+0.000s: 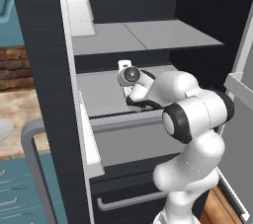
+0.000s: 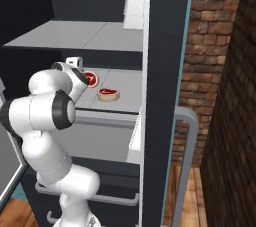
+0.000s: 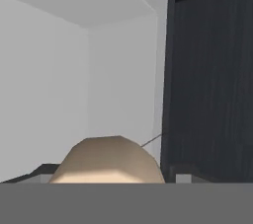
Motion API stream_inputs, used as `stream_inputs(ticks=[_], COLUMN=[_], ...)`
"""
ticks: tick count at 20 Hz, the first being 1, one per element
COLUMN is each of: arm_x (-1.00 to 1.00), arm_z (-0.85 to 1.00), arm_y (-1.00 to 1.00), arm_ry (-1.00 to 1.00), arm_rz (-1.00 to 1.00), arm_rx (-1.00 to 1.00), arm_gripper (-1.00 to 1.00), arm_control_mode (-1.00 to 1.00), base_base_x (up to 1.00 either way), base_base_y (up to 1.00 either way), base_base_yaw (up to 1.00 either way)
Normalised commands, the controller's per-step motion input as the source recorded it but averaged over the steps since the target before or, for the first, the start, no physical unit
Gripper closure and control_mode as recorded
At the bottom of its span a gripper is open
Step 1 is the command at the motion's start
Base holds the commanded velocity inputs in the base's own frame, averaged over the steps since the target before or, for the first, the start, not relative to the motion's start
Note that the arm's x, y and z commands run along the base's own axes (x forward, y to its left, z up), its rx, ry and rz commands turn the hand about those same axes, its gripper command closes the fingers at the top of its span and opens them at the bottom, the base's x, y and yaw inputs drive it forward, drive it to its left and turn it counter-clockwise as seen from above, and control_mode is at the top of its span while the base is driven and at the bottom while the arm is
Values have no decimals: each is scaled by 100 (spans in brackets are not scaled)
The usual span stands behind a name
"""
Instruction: Place the steak on the counter behind the older steak on the same shelf of the fridge to maintain FIFO order. Close the fridge door when finished.
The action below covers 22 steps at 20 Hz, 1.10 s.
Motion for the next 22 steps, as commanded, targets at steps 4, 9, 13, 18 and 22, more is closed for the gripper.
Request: stream_inputs(ticks=[4,9,13,18,22], arm_x=[19,35,42,47,49], arm_z=[-2,0,-3,-8,-16], arm_y=[3,15,21,1,0], arm_ry=[-5,-2,0,0,0], arm_rz=[3,1,0,4,5], arm_rx=[-11,-9,-8,-5,-5], arm_gripper=[100,100,100,100,100], arm_control_mode=[-100,-100,-100,-100,-100], base_base_x=[0,0,0,0,0], base_base_y=[0,0,0,0,0], base_base_yaw=[0,0,0,0,0])
